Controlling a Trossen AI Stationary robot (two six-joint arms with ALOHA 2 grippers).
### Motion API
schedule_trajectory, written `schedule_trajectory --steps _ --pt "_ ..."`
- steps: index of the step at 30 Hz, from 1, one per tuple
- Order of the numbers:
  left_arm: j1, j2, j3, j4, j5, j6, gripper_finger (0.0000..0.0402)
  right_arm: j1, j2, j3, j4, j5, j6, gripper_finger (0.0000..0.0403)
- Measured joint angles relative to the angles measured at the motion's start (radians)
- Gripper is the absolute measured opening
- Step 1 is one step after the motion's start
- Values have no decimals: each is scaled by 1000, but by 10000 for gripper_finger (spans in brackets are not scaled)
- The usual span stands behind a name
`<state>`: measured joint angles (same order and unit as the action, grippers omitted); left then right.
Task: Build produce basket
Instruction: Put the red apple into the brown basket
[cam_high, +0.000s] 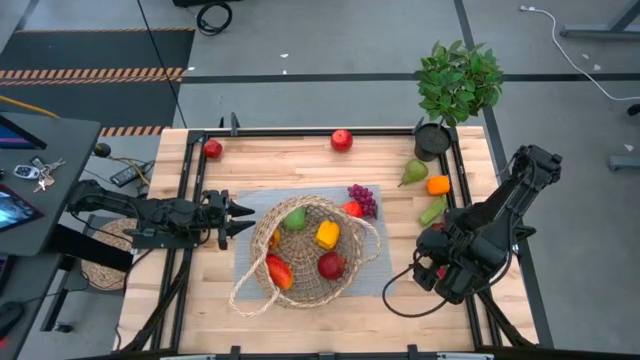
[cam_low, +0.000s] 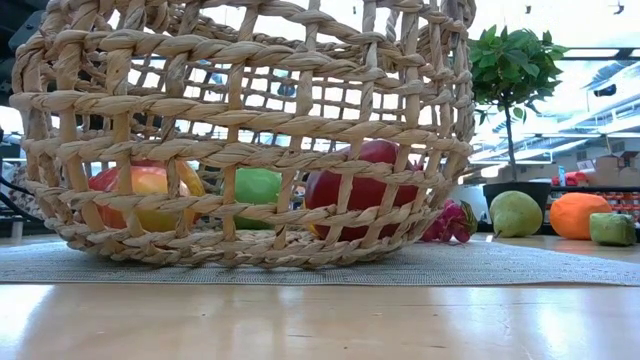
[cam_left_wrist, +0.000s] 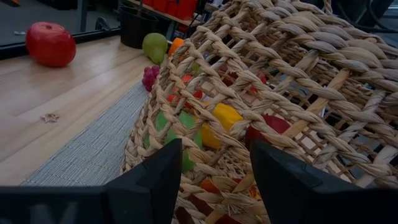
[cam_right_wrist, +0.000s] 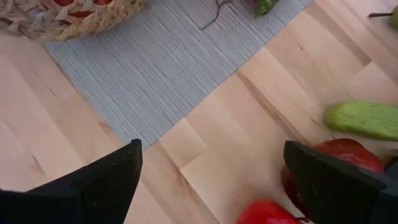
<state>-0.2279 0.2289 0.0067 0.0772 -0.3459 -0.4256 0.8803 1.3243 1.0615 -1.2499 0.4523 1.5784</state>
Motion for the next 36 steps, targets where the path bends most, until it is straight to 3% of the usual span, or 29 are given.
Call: schedule_trajectory --steps 11,24,30,36 --pt "0 0 0 0 0 0 197 -24 7 -2 0 0 -9 393" --pt "0 0 0 0 0 -1 198 -111 90 -26 -218 -210 75 393" --pt "0 0 0 0 0 0 193 -185 -25 -41 -242 -147 36 388" --pt "0 0 0 0 0 -1 196 -223 -202 -194 -170 -166 37 372"
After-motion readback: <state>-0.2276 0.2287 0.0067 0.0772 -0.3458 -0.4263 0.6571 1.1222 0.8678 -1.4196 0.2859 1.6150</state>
